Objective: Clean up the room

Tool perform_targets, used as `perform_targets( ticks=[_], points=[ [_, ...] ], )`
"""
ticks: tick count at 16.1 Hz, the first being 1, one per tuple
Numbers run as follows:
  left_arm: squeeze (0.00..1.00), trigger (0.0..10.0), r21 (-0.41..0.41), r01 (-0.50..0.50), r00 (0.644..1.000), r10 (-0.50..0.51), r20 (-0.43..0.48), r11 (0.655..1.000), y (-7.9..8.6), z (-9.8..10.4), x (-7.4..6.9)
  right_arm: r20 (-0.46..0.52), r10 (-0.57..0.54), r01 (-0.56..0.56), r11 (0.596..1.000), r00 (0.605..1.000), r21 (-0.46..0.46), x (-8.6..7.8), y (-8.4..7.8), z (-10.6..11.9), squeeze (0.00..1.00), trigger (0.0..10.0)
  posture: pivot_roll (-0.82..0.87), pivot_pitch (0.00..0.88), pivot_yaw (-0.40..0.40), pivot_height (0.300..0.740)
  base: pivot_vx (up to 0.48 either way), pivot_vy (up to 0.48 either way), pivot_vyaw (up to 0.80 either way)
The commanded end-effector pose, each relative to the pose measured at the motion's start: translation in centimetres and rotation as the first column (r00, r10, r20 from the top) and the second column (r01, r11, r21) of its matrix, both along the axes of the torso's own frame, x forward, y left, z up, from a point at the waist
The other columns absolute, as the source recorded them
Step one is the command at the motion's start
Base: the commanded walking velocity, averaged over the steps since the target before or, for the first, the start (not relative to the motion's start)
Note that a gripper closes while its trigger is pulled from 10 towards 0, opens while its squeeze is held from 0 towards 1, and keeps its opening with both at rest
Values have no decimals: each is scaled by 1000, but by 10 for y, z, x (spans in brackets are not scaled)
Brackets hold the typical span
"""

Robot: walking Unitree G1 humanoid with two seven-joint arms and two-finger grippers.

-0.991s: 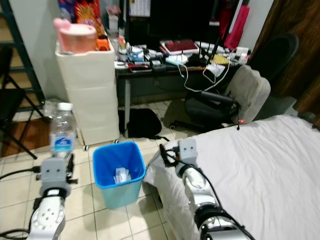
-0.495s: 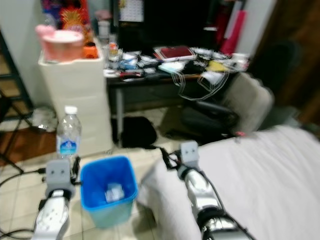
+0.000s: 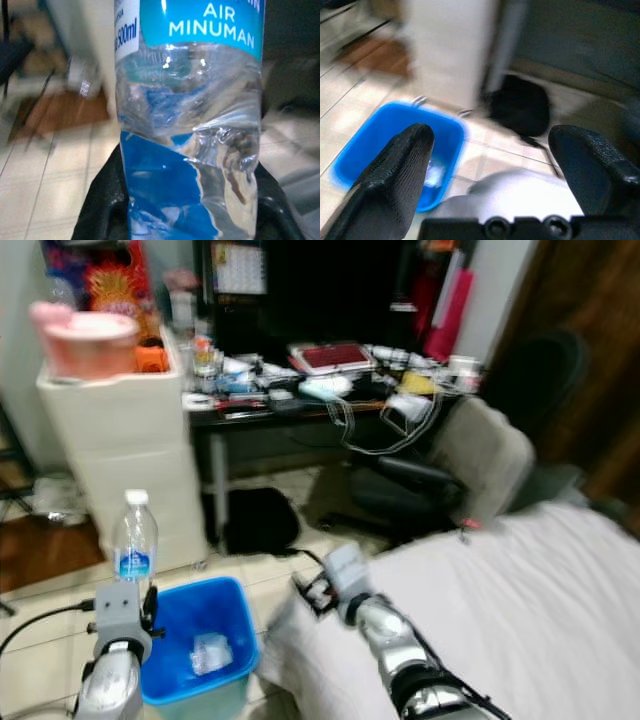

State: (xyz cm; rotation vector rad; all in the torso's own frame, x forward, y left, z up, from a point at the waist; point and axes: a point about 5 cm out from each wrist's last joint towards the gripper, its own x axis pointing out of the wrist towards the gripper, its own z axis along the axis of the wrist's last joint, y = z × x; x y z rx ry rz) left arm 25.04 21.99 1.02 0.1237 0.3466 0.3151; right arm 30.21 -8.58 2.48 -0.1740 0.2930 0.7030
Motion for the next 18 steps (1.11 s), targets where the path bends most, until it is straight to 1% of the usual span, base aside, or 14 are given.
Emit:
perform_targets(
  ticks=[1,2,3,4,5,6,8,9,10,11,12,14,15,18],
  points=[
    [0,10000,-14,-15,999,15,-52,1000,7,-10,0,-6,48,-48,998,999,-33,-2,3,-2,0,10000,267,0,-127,740,0,0,0],
    [0,10000,-22,-4,993,1,-115,1000,16,-17,5,1,58,-58,997,998,-47,-1,6,-1,0,10000,264,0,-137,740,0,0,0],
    [0,10000,-34,-33,988,27,-155,999,25,-18,9,15,77,-76,995,997,-62,0,8,1,0,10000,258,0,-141,740,0,0,0],
    [0,10000,-73,-37,985,24,-170,997,27,-17,14,18,82,-81,995,996,-66,1,9,2,0,10000,255,0,-144,740,0,0,0],
    [784,10000,-93,-25,985,8,-173,995,26,-15,20,20,84,-82,994,996,-65,2,8,3,0,10000,246,0,-150,740,0,0,0],
    [1000,10000,-93,-19,985,3,-174,995,25,-15,21,22,84,-82,995,996,-64,2,7,4,0,10000,244,0,-150,740,0,0,0],
    [1000,10000,-96,41,985,-56,-164,995,17,-10,33,25,85,-83,994,996,-66,2,5,3,0,10000,222,2,-150,740,0,0,0],
    [1000,10000,-94,54,983,-70,-171,994,15,-10,35,26,85,-83,994,996,-67,1,3,2,0,10000,208,8,-149,740,0,0,0],
    [1000,10000,-92,46,982,-62,-180,995,16,-11,34,23,85,-83,994,996,-67,-1,2,1,0,10000,191,15,-151,740,0,0,0],
    [1000,10000,-69,17,980,-30,-196,997,22,-11,33,18,81,-79,995,997,-67,-4,-2,-2,0,10000,178,22,-155,740,0,0,0],
    [1000,10000,-47,6,982,-15,-190,999,26,-8,34,16,79,-78,995,997,-68,-6,-7,-4,0,10000,161,28,-163,740,0,0,0],
    [1000,10000,-8,16,988,-17,-155,1000,31,1,40,13,79,-78,994,997,-72,-9,-16,-7,0,10000,135,43,-181,740,0,0,0],
    [1000,10000,-18,21,989,-24,-144,1000,32,4,44,11,84,-83,993,996,-79,-11,-20,-8,0,10000,124,46,-189,740,0,0,0],
    [1000,10000,26,22,993,-19,-114,999,37,15,51,15,87,-85,993,996,-83,-14,-25,-10,0,10000,120,44,-176,740,0,0,0]
  ],
)
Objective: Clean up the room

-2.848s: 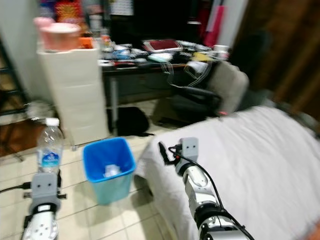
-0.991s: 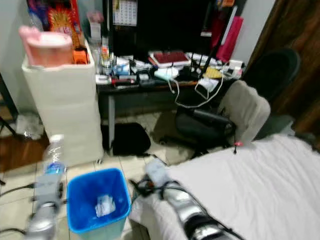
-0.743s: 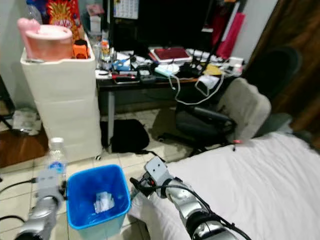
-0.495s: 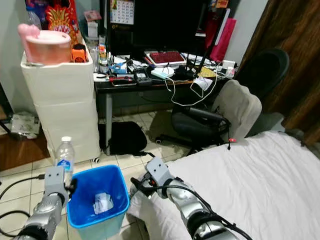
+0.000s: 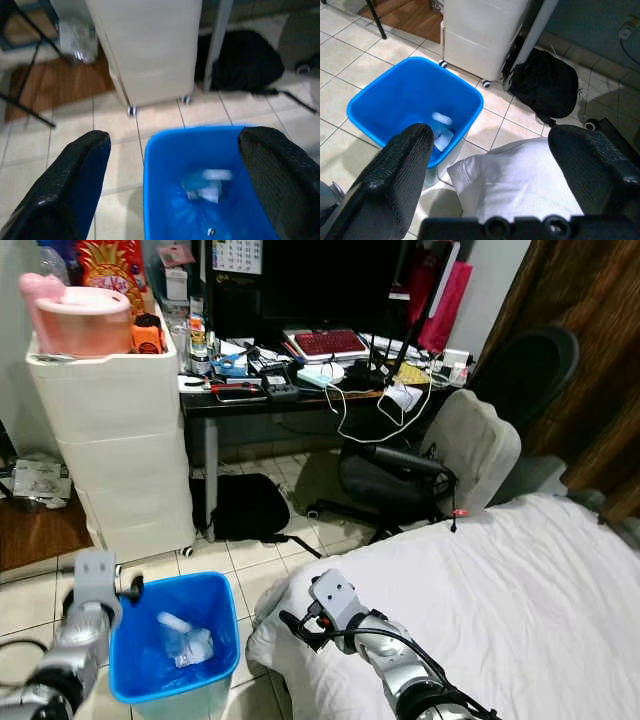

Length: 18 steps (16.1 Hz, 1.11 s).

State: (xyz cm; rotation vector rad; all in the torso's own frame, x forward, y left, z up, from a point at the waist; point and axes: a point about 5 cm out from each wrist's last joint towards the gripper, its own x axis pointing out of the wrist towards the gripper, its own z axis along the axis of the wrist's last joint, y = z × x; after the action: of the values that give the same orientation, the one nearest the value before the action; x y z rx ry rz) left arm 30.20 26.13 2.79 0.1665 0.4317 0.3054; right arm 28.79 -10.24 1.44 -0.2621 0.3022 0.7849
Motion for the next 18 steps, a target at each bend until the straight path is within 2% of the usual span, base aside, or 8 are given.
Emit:
perform_targets(
  ticks=[1,2,4,6,8,10,13,18],
  points=[
    [1000,10000,15,23,999,-24,29,1000,-2,2,1,18,-29,29,1000,999,2,1,-9,2,0,10000,124,40,-156,740,0,0,0],
    [0,10000,54,78,992,-83,97,995,-5,4,-2,41,-79,78,997,996,24,5,-13,6,0,10000,138,33,-137,740,0,0,0],
    [0,10000,103,207,951,-224,213,973,-26,6,-17,98,-244,236,968,965,90,13,-27,16,0,10000,162,23,-117,740,0,0,0],
    [0,10000,52,304,859,-298,416,951,-62,35,-39,125,-470,443,876,874,192,18,-54,26,0,10000,201,3,-114,740,0,0,0],
    [0,10000,166,433,715,-450,536,886,-109,73,-58,191,-610,553,784,769,282,14,-80,39,0,10000,203,0,-102,740,0,0,0],
    [0,10000,144,433,727,-439,529,890,-109,69,-61,218,-639,575,764,738,292,13,-88,44,0,10000,189,0,-86,740,0,0,0],
    [0,10000,105,411,787,-410,461,906,-99,66,-43,185,-601,548,792,778,268,20,-77,43,0,10000,133,0,-60,740,0,0,-800],
    [0,10000,109,460,795,-464,392,881,-110,60,-19,221,-619,558,780,753,284,32,-77,59,0,10000,71,0,-27,740,0,0,-800]
  ],
)
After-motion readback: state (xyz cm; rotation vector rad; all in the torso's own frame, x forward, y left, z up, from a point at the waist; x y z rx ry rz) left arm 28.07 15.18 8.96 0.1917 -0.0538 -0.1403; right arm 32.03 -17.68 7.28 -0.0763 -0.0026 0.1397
